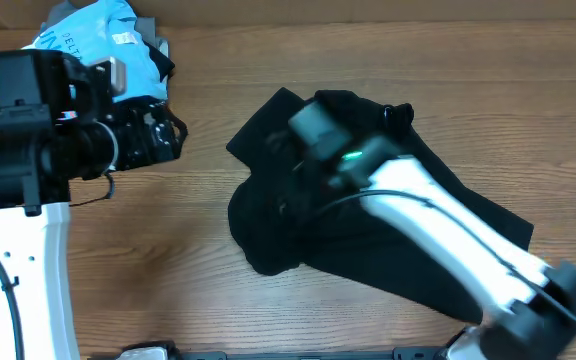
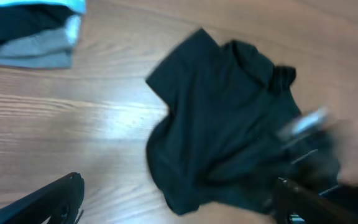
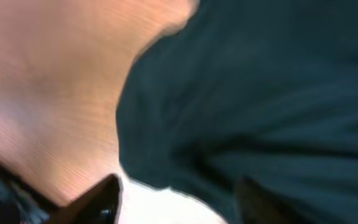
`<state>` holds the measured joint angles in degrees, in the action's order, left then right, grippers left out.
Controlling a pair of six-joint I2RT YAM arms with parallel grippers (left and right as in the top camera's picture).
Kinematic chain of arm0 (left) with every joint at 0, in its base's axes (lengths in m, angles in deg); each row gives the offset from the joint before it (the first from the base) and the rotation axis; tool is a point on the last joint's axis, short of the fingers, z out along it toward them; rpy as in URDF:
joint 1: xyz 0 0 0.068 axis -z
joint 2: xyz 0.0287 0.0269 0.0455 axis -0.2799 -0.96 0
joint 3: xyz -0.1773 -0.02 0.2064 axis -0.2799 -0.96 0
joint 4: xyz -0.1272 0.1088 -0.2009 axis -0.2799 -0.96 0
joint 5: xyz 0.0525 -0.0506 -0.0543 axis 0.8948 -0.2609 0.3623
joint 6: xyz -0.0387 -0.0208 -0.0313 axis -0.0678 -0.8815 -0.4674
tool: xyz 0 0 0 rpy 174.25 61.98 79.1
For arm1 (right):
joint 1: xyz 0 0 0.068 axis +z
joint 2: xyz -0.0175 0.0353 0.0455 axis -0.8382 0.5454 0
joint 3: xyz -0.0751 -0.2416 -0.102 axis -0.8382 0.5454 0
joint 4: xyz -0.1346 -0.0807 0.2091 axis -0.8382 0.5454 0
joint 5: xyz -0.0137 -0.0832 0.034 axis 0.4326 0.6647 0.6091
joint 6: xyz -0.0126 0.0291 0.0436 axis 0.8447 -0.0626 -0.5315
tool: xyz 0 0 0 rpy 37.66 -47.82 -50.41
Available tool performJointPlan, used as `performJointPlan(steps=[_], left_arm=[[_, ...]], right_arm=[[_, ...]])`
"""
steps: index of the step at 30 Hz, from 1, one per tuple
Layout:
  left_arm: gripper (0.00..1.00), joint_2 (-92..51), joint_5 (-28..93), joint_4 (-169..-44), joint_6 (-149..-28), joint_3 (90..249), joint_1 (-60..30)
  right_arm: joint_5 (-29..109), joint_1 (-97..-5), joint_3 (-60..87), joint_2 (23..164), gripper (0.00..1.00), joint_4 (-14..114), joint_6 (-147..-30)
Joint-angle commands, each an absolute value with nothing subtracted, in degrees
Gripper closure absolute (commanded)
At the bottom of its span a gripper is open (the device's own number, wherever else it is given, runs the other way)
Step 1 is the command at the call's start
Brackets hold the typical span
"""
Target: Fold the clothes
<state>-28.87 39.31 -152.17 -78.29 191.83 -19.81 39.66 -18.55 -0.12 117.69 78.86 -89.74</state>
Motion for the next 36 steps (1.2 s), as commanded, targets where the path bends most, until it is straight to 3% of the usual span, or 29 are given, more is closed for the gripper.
performJointPlan(steps=[1,5,12,17,23,27,29,33,36], left_arm=[[0.06,-30.71,39.87,-152.81,-74.77,192.77,-13.71],[0.17,-35.47,48.6,-152.83,-74.84,192.77,-4.36],[0.18,-50.4,56.77,-152.59,-75.45,192.73,4.48],[0.17,-63.23,60.14,-151.63,-77.0,192.73,5.07],[0.3,-75.19,59.61,-148.76,-77.26,192.73,4.54],[0.33,-78.42,58.5,-147.43,-77.22,192.73,4.54],[0.44,-79.01,57.84,-146.71,-77.24,192.73,4.54],[0.92,-79.41,57.75,-146.84,-77.24,192.73,4.5],[0.96,-79.41,60.62,-148.94,-79.14,192.73,3.56]], right_arm=[[40.8,-26.42,-0.69,108.1,0.21,78.16,-94.13],[40.39,-38.4,-0.69,99.2,0.18,77.9,-94.66],[40.15,-55.36,-0.69,91.88,0.13,83.34,-97.08],[40.17,-62.51,-0.62,92.99,0.16,90.2,-97.06],[40.17,-67.6,-0.62,96.91,0.16,93.11,-96.91],[40.19,-69.22,-0.43,100.45,0.16,93.24,-96.82],[40.23,-69.46,0.21,102.33,0.16,92.83,-96.82],[41.35,-70.16,2.11,107.51,0.17,92.11,-96.8],[41.48,-71.27,2.92,111.75,0.2,91.23,-96.58]])
